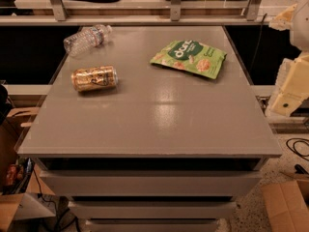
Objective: Place orange can upright
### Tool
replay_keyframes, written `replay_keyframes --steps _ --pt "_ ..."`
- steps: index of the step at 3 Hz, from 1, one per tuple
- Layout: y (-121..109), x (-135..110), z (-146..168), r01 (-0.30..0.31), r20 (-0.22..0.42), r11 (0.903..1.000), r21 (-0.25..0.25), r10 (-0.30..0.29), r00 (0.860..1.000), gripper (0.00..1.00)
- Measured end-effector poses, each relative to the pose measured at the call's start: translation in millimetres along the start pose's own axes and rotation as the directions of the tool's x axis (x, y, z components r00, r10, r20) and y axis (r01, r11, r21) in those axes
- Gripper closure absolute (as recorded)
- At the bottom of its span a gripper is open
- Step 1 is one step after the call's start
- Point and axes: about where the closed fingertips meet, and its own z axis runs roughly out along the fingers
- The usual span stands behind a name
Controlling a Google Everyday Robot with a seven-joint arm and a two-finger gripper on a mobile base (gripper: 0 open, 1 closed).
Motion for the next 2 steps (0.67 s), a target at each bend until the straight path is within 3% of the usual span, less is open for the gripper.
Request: replay_keyframes --steps 1,2 --pt "-2 -3 -1 0.001 -0.001 1.0 0.004 -0.001 1.0 0.0" --pt "-11 -30 10 0.078 0.002 0.997 -0.004 -0.078 0.997 0.0"
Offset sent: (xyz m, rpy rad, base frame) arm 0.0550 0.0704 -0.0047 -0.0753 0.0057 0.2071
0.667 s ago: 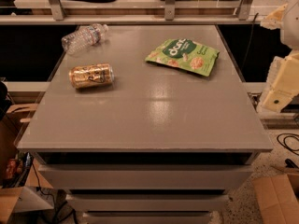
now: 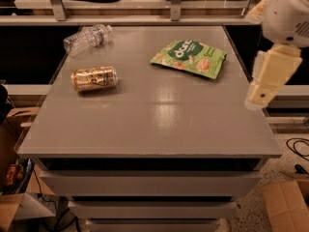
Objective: Place orange can upright
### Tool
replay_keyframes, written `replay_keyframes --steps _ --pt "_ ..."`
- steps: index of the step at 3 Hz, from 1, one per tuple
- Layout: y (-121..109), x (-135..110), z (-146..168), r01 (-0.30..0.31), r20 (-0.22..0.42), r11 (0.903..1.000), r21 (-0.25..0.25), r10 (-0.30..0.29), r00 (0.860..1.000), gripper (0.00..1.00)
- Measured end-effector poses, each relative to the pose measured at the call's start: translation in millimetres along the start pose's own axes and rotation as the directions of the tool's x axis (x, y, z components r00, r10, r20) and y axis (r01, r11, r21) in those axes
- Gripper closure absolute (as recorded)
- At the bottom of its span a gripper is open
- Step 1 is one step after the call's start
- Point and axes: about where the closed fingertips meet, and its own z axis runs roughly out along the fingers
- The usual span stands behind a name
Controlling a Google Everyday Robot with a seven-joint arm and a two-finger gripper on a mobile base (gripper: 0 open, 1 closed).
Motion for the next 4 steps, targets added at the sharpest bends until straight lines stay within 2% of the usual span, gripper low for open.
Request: replay_keyframes --steps 1,2,3,4 --pt "-16 -45 22 0.125 0.018 0.9919 -0.025 -0.124 0.992 0.0" --pt "-29 -91 41 0.232 0.045 0.9719 -0.041 -0.23 0.972 0.0" --pt "-35 -135 56 0.309 0.05 0.9497 -0.051 -0.307 0.951 0.0" --pt "-36 -190 70 0.352 0.052 0.9339 -0.061 -0.349 0.935 0.0"
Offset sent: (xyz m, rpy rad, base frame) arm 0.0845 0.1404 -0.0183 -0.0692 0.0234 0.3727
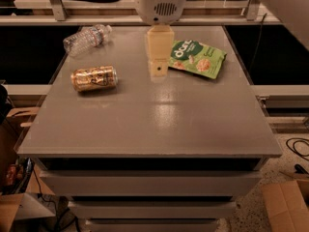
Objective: Place orange can upright
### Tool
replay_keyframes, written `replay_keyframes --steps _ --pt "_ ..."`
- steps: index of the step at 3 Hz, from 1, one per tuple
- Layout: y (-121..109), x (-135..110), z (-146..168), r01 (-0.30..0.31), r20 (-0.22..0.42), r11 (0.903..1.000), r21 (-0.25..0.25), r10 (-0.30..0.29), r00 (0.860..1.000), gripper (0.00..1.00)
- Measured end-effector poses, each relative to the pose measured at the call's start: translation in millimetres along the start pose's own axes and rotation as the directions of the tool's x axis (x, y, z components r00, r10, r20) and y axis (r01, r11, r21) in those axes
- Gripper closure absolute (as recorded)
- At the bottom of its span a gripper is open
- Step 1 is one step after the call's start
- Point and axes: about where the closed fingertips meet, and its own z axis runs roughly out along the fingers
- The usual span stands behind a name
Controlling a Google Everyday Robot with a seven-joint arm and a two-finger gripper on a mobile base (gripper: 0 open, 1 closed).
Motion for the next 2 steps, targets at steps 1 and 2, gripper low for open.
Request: replay_keyframes --steps 1,2 --pt "0 0 0 0.0 0.0 1.0 0.001 0.0 1.0 0.0" --pt "-9 -19 16 0.012 0.022 0.9997 -0.023 -0.011 1.0 0.0"
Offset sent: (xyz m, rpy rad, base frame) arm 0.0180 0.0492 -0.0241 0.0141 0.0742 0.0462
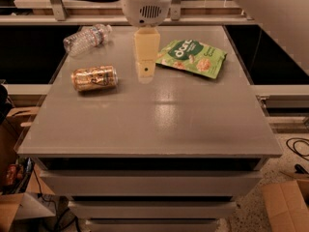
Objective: Place orange can upright
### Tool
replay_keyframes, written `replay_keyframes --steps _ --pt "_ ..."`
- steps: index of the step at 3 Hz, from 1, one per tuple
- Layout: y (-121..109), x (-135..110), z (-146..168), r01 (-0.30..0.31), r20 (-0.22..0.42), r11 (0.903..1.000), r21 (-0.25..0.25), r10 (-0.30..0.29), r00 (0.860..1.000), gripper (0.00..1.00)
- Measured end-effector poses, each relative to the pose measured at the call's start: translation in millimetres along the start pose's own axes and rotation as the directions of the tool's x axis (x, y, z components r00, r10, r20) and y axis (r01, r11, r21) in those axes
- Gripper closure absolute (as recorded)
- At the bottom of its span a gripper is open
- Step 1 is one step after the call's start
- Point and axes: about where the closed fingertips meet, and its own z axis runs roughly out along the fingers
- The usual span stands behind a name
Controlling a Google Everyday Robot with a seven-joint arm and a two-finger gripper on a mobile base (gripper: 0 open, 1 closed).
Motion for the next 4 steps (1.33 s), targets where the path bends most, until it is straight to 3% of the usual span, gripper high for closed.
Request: replay_keyframes --steps 1,4 --pt "-12 -30 22 0.027 0.015 0.9991 -0.032 -0.027 1.0 0.0" --pt "-23 -109 84 0.026 0.014 0.9921 -0.123 -0.025 1.0 0.0"
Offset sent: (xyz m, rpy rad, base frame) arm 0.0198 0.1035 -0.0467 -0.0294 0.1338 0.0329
